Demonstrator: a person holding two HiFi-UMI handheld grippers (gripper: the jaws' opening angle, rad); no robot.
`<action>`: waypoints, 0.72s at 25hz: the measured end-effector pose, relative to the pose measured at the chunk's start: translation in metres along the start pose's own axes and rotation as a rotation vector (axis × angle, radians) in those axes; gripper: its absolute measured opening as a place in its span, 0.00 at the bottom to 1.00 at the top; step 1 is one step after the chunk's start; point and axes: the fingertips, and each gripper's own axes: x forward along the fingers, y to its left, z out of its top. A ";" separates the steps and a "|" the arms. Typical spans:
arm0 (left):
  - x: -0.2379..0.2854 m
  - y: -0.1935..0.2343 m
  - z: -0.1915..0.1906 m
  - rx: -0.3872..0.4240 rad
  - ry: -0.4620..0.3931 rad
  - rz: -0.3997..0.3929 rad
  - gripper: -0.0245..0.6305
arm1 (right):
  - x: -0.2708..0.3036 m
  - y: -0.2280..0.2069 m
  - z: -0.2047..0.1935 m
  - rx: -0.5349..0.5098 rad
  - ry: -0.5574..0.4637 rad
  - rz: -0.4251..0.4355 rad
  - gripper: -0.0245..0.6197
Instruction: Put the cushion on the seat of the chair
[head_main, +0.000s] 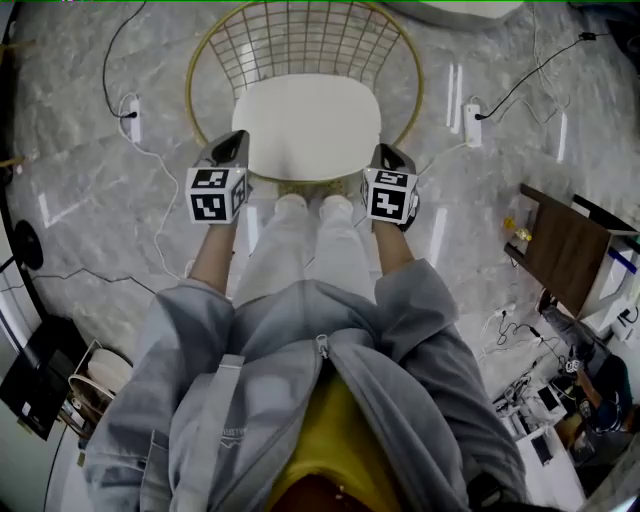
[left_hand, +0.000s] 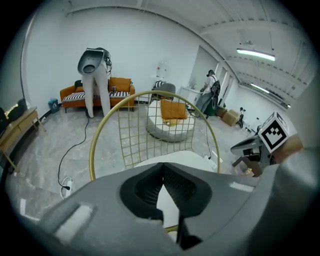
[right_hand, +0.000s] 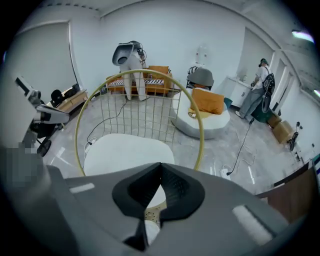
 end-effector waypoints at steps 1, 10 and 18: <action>-0.008 -0.003 0.004 0.006 -0.003 -0.009 0.05 | -0.010 -0.004 0.004 0.010 -0.019 -0.019 0.04; -0.083 -0.029 0.066 0.063 -0.131 -0.041 0.05 | -0.124 -0.012 0.072 0.044 -0.249 -0.118 0.04; -0.175 -0.063 0.173 0.245 -0.414 0.009 0.05 | -0.229 0.015 0.166 0.016 -0.528 -0.092 0.04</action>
